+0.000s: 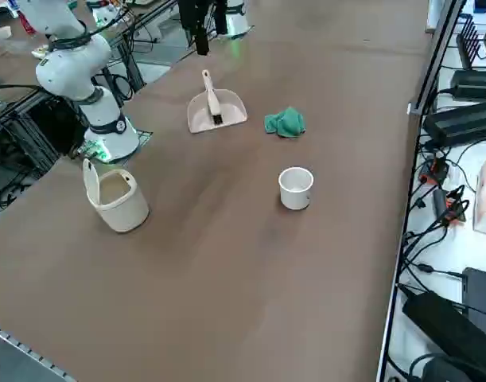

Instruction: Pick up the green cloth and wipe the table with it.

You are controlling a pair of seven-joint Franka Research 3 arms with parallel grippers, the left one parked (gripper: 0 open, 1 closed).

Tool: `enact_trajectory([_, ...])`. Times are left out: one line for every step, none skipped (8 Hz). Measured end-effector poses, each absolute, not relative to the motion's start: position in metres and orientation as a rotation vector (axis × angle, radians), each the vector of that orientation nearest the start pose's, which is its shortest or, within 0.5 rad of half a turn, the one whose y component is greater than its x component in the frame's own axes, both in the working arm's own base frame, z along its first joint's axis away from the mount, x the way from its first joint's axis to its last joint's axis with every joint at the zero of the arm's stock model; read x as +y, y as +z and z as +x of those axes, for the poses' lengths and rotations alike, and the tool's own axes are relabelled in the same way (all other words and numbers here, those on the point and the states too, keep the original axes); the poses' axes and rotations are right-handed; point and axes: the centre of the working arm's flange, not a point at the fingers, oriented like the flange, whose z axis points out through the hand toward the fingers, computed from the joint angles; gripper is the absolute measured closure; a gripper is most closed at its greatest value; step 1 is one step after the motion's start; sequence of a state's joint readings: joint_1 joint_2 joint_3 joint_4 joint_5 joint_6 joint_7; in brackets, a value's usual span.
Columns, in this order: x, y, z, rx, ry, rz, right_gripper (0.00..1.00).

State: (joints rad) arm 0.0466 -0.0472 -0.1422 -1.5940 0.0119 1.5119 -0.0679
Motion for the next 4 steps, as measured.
enact_trajectory([-0.0521,0.6341,0.5313,0.044,0.051,-3.119,0.00])
enact_trajectory([-0.0525,0.6343,0.5314,0.045,0.050,-3.119,0.00])
enact_trajectory([-0.0522,0.6340,0.5316,0.056,0.050,-3.119,0.00])
enact_trajectory([-0.0472,0.6317,0.5330,0.087,0.056,-3.118,0.00])
